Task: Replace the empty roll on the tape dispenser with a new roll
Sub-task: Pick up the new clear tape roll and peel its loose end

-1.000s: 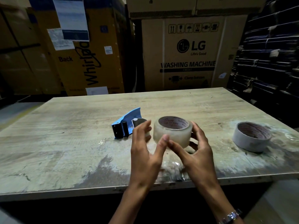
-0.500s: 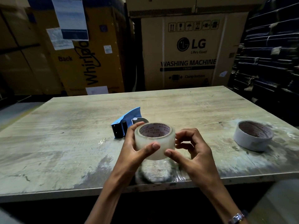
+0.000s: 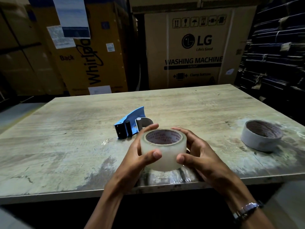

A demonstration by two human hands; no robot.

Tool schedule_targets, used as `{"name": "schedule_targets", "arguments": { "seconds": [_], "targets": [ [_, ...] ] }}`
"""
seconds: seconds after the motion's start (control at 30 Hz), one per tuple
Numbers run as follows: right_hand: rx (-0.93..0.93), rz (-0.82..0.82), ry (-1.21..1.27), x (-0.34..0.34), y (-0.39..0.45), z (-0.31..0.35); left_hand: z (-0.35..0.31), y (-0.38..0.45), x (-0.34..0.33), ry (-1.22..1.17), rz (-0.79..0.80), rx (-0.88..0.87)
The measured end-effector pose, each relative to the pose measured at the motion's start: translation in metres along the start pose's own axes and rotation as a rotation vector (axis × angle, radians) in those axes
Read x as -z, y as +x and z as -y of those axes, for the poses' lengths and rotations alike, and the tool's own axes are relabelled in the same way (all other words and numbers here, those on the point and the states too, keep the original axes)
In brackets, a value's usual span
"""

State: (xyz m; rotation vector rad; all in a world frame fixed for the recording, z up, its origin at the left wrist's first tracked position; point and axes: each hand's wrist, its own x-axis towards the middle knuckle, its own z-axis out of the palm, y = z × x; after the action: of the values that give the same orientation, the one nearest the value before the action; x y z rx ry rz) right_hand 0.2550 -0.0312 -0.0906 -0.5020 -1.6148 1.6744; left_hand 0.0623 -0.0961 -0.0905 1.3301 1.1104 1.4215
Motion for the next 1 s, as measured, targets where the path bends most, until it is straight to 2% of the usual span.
{"name": "schedule_targets", "arguments": {
  "seconds": [0.17,0.33,0.67,0.83,1.0],
  "targets": [
    [0.022,-0.056,0.037,-0.0015,-0.0034,-0.0005,0.0002,0.0004,-0.0028,-0.002,-0.017,0.008],
    [0.096,-0.173,-0.043,-0.0065,-0.0036,-0.0015,-0.0018,0.0019,-0.0044,-0.012,-0.1,-0.004],
    [0.056,-0.139,0.049,-0.0037,-0.0013,-0.0023,0.0002,0.0012,-0.0024,-0.012,-0.047,0.031],
    [0.135,-0.266,-0.017,-0.0078,-0.0069,-0.0047,0.0033,0.004,-0.0018,0.029,-0.134,-0.016],
    [0.095,-0.237,-0.164,-0.0096,-0.0049,-0.0044,0.0005,0.0027,-0.0061,0.103,-0.201,-0.083]
  ]
}}
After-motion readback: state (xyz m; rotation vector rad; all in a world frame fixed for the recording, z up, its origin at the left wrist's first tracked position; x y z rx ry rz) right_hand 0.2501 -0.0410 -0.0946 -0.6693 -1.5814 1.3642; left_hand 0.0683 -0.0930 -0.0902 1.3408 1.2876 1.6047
